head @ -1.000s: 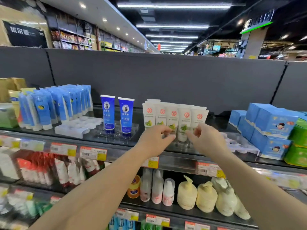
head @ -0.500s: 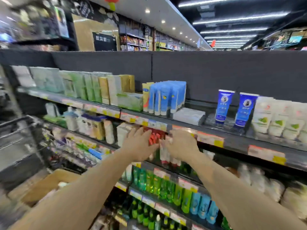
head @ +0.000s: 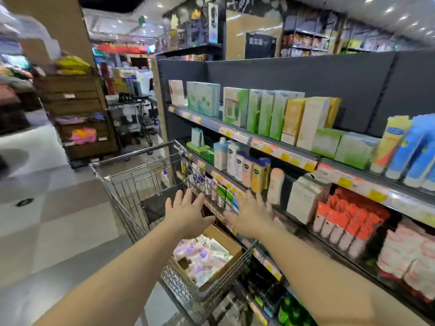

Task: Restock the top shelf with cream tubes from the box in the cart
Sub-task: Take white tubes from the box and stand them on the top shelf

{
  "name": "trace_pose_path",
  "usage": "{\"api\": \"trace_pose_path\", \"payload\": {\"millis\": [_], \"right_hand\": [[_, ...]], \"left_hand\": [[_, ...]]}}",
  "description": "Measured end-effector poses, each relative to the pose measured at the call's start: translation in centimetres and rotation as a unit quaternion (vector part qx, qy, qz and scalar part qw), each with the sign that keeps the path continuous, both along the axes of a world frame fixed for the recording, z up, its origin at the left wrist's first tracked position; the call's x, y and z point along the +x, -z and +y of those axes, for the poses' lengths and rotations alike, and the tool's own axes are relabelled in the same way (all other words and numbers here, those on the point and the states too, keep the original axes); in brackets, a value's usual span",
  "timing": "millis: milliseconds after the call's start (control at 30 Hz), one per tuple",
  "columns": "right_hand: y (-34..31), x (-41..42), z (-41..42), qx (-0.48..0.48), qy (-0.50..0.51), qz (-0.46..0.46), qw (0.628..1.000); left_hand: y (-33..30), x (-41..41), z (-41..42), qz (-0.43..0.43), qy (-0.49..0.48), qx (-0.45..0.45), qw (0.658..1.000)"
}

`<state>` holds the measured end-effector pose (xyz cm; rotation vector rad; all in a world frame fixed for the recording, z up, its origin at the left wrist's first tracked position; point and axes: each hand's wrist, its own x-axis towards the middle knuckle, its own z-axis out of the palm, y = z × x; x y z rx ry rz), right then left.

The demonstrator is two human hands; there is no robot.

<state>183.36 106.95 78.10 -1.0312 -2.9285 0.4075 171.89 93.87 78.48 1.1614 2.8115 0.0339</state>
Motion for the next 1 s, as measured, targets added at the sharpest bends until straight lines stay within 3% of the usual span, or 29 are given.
{"api": "trace_pose_path", "payload": {"millis": [233,567,800,1000], "right_hand": [[3.3,-12.4,4.2,-0.017,-0.032,-0.010,0.999],[9.6,-21.7,12.5,-0.040,0.009,-0.041,0.998],[15.9,-23.5,16.5,-0.094,0.115,-0.108,0.983],[22.9,-23.6,15.2,-0.177,0.253,-0.158,0.938]], "left_hand": [[3.1,-11.4,3.5,0.013,-0.038,0.023,0.999],[10.6,-21.8,13.1,-0.039,0.019,0.037,0.998],[18.7,-28.4,19.2,-0.085,0.142,-0.019,0.986],[27.9,-32.0,21.9,-0.120,0.290,-0.077,0.946]]}}
